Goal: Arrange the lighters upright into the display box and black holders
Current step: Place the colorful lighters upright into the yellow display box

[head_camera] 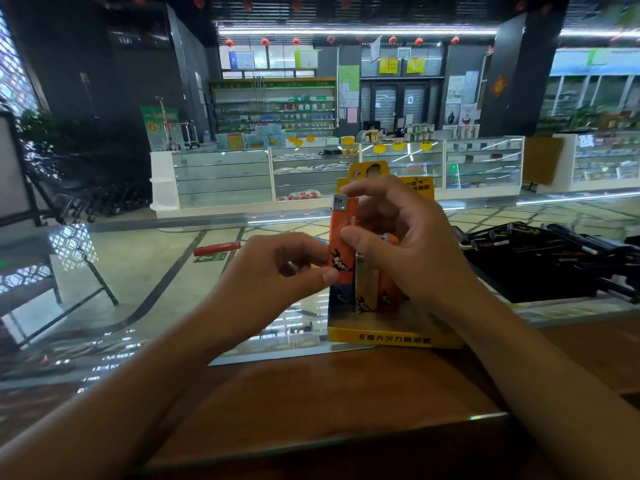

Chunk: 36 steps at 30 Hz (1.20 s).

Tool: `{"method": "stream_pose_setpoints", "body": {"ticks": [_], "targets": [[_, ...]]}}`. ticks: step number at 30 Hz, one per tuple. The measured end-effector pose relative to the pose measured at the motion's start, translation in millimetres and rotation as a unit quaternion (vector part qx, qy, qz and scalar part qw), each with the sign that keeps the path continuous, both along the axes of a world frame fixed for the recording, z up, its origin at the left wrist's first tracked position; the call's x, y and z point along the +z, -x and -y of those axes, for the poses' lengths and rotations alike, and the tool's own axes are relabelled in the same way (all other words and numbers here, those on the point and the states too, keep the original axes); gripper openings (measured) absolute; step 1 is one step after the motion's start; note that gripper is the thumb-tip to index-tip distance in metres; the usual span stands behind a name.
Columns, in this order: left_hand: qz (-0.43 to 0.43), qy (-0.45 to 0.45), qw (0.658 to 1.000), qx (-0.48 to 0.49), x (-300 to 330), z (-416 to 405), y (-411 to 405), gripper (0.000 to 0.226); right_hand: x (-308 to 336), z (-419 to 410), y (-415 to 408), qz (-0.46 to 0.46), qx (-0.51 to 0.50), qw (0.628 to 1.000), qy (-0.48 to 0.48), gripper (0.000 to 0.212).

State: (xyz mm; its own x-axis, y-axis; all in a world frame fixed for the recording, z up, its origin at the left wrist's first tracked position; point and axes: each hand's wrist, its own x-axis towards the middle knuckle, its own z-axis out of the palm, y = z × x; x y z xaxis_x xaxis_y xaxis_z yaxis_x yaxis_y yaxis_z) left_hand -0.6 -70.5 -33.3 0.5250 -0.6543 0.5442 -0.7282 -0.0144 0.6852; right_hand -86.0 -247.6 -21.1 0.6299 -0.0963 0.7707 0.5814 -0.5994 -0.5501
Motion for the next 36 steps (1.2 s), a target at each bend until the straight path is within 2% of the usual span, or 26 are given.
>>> {"method": "stream_pose_setpoints", "body": {"ticks": [4,8,10,14,16,26,30,36], "targets": [[-0.021,0.020,1.000,0.004,-1.7,-0.9,-7.3,0.023,2.8,5.5,2.4,0.016,-0.012,1.000,-0.022,0.029],[-0.027,-0.016,0.999,0.029,-9.0,-2.2,-16.8,0.023,8.4,22.8,7.9,0.040,-0.019,0.992,-0.119,0.026],[-0.033,-0.067,0.997,0.037,-15.6,-1.6,-17.5,0.036,8.0,33.8,12.0,0.056,-0.030,0.985,-0.159,0.026],[-0.025,-0.207,0.978,0.008,-25.1,0.6,-15.4,0.077,2.7,54.1,24.9,0.051,-0.082,0.981,-0.171,0.024],[0.001,-0.249,0.968,-0.005,-25.0,1.7,-13.6,0.085,0.9,62.2,31.5,0.041,-0.109,0.982,-0.151,0.025],[0.001,-0.264,0.964,-0.012,-19.2,3.2,-7.0,0.080,-20.0,46.6,42.6,-0.022,-0.132,0.991,0.024,0.026],[0.009,-0.266,0.964,-0.009,-20.3,2.3,-8.6,0.082,-25.8,39.1,38.5,-0.026,-0.144,0.983,0.111,0.027],[0.014,-0.269,0.963,-0.006,-21.4,2.7,-11.0,0.082,-32.4,39.8,35.6,-0.027,-0.173,0.967,0.188,0.026]]}}
